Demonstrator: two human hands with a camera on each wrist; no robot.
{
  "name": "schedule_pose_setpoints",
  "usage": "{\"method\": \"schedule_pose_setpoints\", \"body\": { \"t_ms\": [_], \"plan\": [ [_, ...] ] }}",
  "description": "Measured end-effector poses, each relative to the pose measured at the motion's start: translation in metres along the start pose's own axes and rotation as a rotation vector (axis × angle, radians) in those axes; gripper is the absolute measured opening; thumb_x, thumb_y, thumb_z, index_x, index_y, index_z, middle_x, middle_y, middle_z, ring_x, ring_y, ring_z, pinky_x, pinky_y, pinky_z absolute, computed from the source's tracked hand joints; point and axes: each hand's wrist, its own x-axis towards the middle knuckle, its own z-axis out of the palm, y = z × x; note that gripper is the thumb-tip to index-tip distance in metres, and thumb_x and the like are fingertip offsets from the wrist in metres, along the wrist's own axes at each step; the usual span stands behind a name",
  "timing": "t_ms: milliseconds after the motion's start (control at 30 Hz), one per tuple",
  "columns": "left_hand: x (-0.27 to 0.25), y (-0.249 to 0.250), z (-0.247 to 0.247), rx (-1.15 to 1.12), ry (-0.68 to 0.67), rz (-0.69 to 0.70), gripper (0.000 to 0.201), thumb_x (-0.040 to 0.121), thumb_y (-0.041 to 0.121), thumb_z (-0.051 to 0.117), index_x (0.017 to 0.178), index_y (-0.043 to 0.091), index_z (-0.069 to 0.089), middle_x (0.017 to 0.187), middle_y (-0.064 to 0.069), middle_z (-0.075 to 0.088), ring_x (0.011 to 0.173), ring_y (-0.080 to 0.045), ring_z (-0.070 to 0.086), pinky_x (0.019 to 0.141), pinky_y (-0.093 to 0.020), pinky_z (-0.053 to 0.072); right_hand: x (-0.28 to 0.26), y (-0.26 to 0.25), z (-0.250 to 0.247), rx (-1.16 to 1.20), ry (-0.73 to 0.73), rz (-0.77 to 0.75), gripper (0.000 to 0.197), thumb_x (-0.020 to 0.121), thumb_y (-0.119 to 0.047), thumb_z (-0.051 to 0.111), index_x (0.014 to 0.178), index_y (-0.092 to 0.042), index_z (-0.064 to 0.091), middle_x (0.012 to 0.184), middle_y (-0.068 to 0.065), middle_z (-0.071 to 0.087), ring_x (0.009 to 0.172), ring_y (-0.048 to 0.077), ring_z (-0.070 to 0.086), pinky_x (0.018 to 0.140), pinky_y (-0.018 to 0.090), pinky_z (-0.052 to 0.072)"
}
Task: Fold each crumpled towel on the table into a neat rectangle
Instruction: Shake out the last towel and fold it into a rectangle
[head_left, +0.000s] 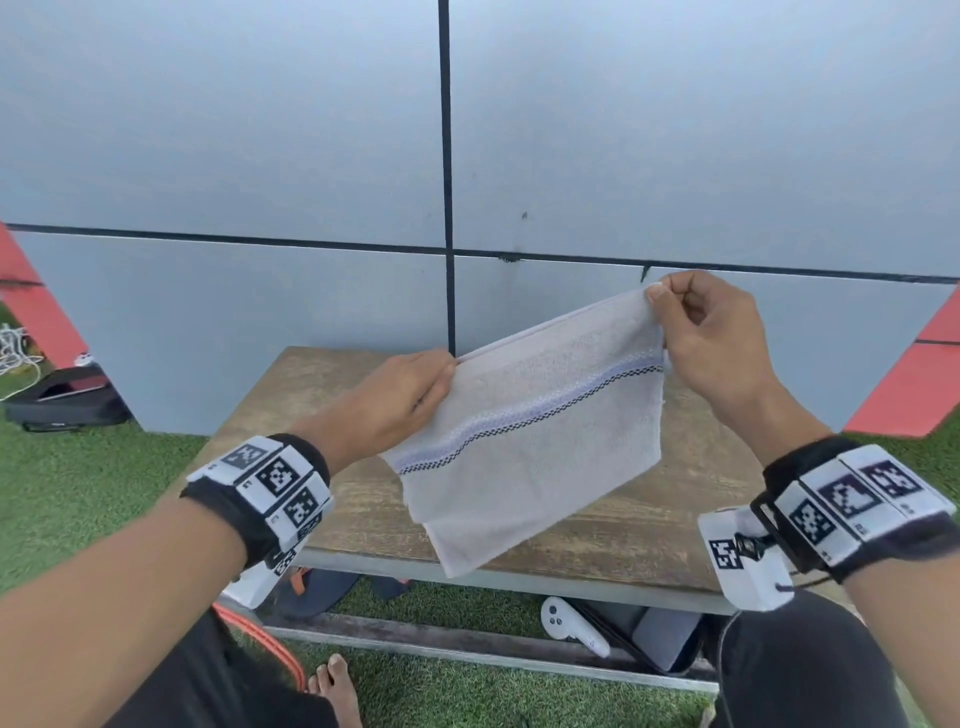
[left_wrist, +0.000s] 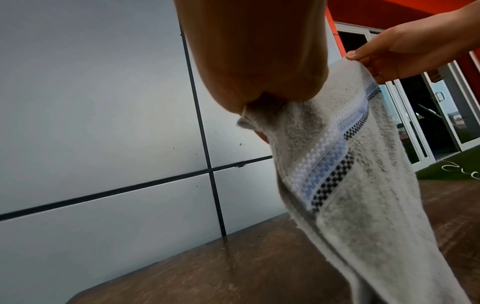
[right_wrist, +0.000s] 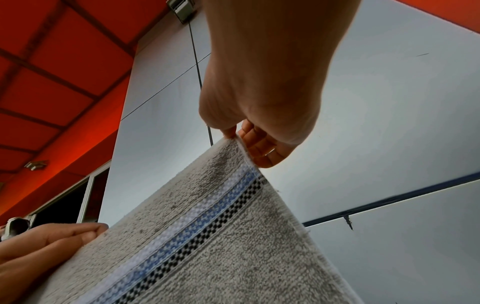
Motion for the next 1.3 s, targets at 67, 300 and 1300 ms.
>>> {"method": "schedule_pose_setpoints", "body": {
  "t_ms": [67,300,1300],
  "plan": [
    [0.000,-0.001,-0.001,-0.016,0.011,0.007,0.039,0.102,0.046,0.032,0.089,0.015,0.052,0.081,0.005,0.057,0.067,-0.007,0.048,0.065,-0.016,0.039,0.001,0.000,-0.002,-0.011,0.002,0.012,0.019,0.097,-0.027,0.061,0.091,-0.009,0.066,0.080,0.002,0.063,0.073,0.014,0.056,0.073,0.047,0.051],
    [-0.003,-0.011,-0.009,0.024,-0.059,0.092,0.019,0.095,0.037,0.064,0.091,0.020,0.057,0.080,0.026,0.048,0.072,0.004,0.048,0.068,-0.010,0.036,0.002,0.003,-0.007,-0.004,0.013,0.068,0.017,0.099,-0.023,0.061,0.090,-0.009,0.064,0.073,-0.001,0.055,0.065,0.011,0.046,0.061,0.027,0.039],
    [0.028,-0.024,-0.043,-0.093,-0.025,-0.320,0.025,0.086,0.019,0.078,0.109,0.014,0.073,0.091,0.001,0.066,0.085,-0.015,0.063,0.084,-0.029,0.053,0.035,0.031,-0.015,-0.158,0.009,0.253,0.007,0.099,-0.023,0.060,0.095,-0.018,0.063,0.073,-0.007,0.051,0.061,0.009,0.043,0.058,0.021,0.035]
  ]
}}
